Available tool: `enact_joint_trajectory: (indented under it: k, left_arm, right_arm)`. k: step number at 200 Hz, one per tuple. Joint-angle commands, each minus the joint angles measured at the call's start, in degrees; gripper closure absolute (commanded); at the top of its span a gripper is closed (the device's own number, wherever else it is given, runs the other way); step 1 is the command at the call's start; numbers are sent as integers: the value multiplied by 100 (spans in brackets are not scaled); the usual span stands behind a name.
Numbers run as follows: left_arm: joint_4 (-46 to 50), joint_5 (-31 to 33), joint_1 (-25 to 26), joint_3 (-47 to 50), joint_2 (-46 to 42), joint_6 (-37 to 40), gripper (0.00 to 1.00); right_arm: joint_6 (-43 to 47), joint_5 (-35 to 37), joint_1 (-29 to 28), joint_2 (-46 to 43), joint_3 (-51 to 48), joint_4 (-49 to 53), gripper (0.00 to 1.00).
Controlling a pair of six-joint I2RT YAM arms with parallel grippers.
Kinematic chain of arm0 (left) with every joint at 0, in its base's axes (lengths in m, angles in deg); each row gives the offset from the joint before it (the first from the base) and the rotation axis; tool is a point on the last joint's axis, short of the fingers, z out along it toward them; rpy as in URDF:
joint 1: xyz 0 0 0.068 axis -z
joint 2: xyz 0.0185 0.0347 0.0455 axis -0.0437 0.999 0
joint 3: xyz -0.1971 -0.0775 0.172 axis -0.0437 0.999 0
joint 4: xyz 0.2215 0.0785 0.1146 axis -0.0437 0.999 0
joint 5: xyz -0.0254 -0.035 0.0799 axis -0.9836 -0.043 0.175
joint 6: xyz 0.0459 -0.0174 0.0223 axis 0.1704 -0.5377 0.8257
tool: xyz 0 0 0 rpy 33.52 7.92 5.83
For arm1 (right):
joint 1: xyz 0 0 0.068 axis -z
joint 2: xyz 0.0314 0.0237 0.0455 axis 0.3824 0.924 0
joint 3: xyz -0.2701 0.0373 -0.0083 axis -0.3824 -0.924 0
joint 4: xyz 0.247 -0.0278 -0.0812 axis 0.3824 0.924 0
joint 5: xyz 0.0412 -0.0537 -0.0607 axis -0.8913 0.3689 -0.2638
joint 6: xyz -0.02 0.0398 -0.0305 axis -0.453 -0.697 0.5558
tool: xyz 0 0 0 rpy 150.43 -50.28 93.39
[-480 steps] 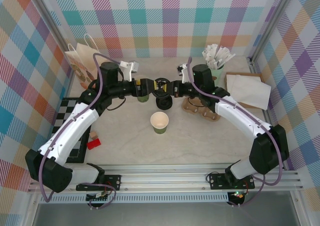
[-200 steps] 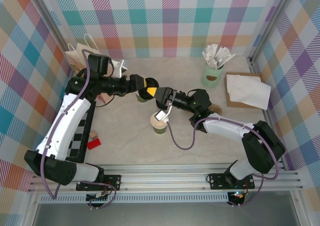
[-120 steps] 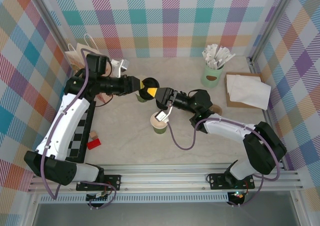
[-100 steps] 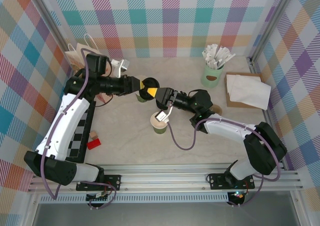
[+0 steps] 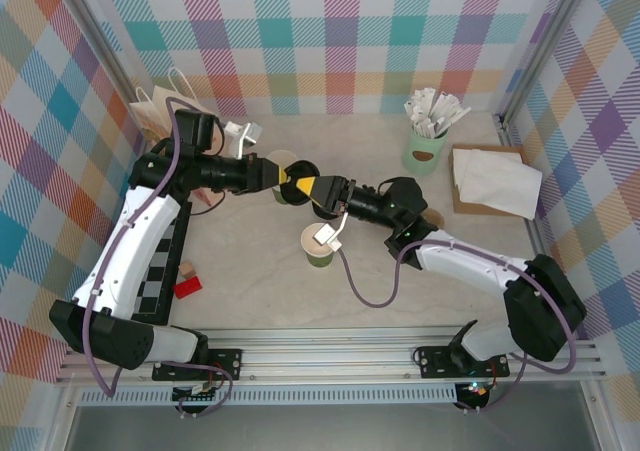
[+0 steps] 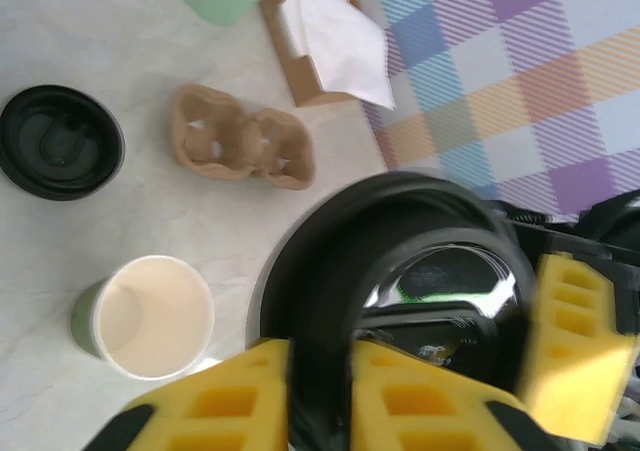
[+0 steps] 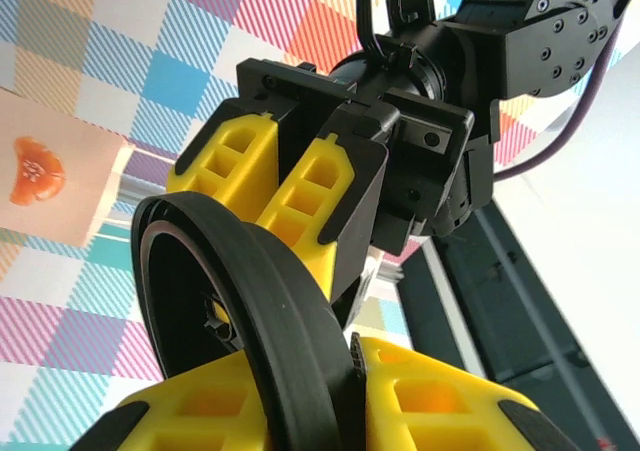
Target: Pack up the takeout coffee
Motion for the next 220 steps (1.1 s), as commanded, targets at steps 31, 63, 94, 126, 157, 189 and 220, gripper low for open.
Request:
enact_joint_trajectory:
  k: [31,63,94,126,157,189,220]
  left_arm:
    - [-91,-274,-5,-103,123,300,100]
    - [-245,263,-6,-116,37,253,100]
    - [-1034,2111,102,453,-571,-113,100]
    - [-1807,3815,757,1370,-1416,251,100]
    - [-2438,5379,1560,2050,-1967,621,100]
    - [-2803,6665,2450,2267,-1999,1074,100]
    - [-2970,7073,2784,2317,-1821,1195,100]
  right_arm:
    - [-980,358,-128,-371,31,1480,79]
    - [-1479,767,-162,-543,247,2511,50]
    - [-3403,1973,-309,-899,283,3421,17]
    - [-6985,2387,-90,-1735,429,5335,3]
    - [-10505,2102,572,-1949,426,5705,0]
    - [-13417,998,1293,-1725,532,5628,0]
    - [-14108,-85,1468,-1554,633,5574,0]
